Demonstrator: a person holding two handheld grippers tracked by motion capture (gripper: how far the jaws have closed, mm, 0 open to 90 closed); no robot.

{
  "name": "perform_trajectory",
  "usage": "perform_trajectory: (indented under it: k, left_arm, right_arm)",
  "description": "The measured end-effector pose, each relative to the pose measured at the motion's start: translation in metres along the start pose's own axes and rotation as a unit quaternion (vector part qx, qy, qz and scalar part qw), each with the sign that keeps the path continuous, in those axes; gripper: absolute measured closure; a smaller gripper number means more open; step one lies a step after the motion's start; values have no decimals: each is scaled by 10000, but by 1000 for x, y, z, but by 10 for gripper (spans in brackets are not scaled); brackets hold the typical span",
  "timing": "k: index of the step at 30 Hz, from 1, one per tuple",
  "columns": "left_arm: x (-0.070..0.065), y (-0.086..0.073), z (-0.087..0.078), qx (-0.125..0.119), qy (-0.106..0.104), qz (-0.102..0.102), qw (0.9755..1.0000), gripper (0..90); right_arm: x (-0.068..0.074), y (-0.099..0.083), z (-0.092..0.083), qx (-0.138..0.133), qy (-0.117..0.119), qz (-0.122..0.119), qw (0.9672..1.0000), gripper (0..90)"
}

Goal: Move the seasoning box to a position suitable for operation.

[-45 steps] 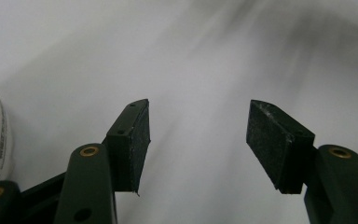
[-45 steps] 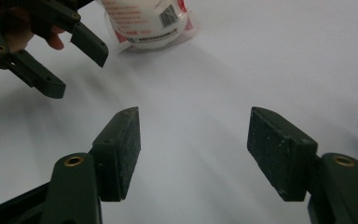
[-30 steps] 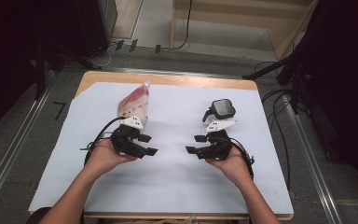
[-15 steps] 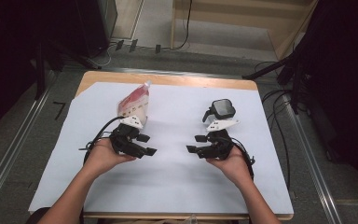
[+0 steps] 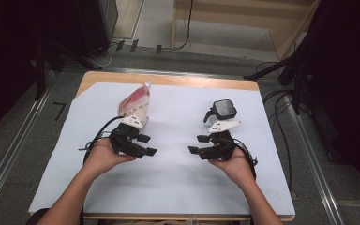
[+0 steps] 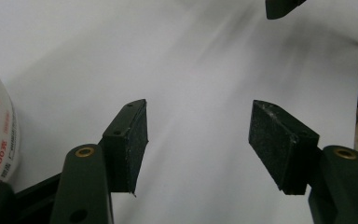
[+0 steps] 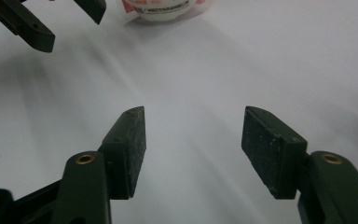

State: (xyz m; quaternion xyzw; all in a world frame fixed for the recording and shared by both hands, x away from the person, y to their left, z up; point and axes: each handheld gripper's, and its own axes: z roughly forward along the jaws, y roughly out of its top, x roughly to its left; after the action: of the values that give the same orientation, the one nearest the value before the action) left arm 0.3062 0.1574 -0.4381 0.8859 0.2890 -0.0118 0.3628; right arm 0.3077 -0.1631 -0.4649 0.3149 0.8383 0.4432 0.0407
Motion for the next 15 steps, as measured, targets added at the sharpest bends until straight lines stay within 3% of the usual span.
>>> perform_trajectory:
  k: [6,8,15]
  left_arm:
    - [-3,2,-2,-66,-40,23,10000,391]
    - [-3,2,-3,-69,-9,52,10000,390]
    - [-3,2,-5,-63,-16,-9,10000,390]
  right_arm:
    - [-6,0,-14,-191,-182,19,9997,373]
    - [-9,0,-20,-188,-222,93,9995,407]
    - [-25,-6,-39,-344,-692,337,9964,417]
